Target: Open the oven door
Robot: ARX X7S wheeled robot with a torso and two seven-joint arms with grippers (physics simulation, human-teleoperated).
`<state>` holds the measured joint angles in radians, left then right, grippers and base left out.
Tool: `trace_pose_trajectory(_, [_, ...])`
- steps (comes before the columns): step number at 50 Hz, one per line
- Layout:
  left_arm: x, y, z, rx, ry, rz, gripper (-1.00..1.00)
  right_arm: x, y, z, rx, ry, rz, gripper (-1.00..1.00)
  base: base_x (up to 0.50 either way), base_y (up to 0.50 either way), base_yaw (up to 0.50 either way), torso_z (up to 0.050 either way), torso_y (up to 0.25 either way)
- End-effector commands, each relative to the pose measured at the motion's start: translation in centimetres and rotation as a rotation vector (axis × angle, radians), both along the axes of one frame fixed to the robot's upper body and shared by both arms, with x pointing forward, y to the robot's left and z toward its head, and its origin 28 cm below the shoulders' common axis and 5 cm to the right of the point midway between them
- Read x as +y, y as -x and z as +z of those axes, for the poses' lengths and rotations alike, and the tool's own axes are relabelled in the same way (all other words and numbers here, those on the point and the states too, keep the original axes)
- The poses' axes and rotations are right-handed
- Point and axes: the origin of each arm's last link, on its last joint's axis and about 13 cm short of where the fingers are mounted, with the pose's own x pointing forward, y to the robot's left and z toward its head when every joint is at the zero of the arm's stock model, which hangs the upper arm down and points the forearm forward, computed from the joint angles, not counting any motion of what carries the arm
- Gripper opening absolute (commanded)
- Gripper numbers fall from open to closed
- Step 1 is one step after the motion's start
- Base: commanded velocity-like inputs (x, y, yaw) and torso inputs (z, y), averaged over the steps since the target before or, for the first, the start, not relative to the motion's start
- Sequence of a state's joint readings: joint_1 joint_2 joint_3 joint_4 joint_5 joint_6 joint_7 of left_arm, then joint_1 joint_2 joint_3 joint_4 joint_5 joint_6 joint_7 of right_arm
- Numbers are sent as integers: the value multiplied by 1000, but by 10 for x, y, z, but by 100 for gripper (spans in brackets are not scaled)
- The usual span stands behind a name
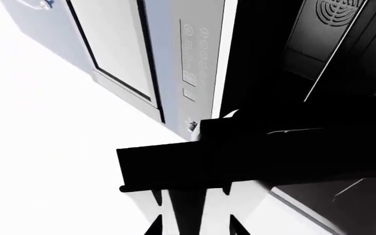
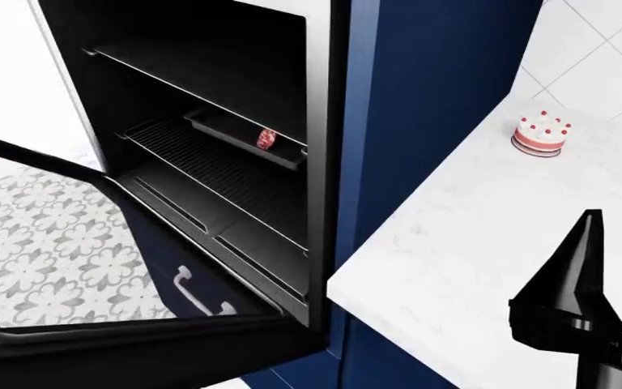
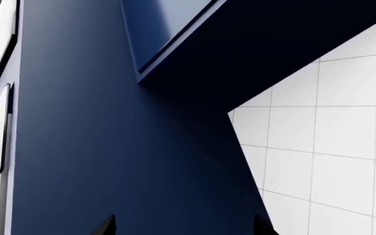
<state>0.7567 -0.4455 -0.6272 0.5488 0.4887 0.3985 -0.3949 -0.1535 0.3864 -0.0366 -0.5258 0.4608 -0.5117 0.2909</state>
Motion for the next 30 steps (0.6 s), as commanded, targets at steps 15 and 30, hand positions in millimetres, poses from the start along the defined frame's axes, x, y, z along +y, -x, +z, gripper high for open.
trace_pose_trajectory(15, [-13,23,-22,-13,-42,-63,-100,0,-1,1,-3,-3,4,100,0,-6,-1,0,2])
trace_pose_trajectory(30, [-11,32,-42,-18,18,-31,-100,0,0,1,-4,-3,6,100,-1,-7,0,0,2])
